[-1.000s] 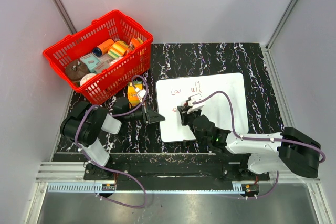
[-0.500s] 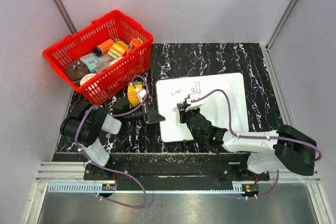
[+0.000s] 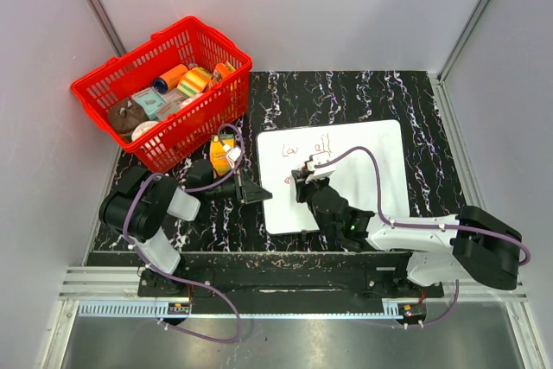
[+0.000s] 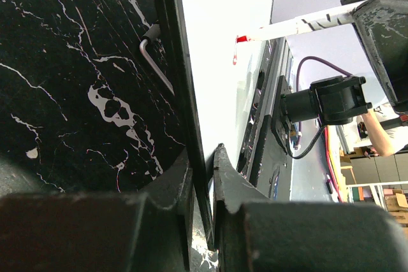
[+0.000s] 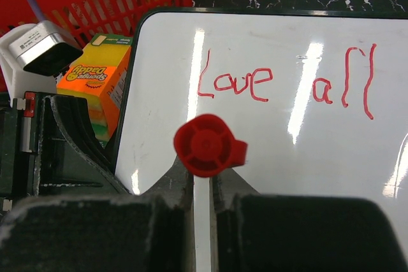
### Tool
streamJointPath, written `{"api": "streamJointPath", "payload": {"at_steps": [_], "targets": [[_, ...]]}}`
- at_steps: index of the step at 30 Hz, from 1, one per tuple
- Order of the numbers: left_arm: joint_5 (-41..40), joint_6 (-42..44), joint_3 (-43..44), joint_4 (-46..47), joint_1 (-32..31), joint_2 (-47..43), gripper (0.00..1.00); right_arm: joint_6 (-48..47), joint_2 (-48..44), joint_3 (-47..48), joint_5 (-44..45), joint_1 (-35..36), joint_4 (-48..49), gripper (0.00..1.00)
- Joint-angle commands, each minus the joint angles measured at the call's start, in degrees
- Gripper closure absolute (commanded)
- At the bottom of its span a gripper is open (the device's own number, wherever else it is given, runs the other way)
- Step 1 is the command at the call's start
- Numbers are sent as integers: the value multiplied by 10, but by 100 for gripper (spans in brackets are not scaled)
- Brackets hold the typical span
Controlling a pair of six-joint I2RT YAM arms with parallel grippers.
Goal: Write a sentence on the whiteboard
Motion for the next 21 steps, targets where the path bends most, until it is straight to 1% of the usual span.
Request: {"api": "streamJointPath", "payload": {"at_steps": [1,21], "targets": [[-66,113,-8,-48,-11,13,100,4,-10,0,3,-5,-18,100],[-67,114,-7,-51,-12,12,100,16,-38,-18,-9,-4,-60,100]]}}
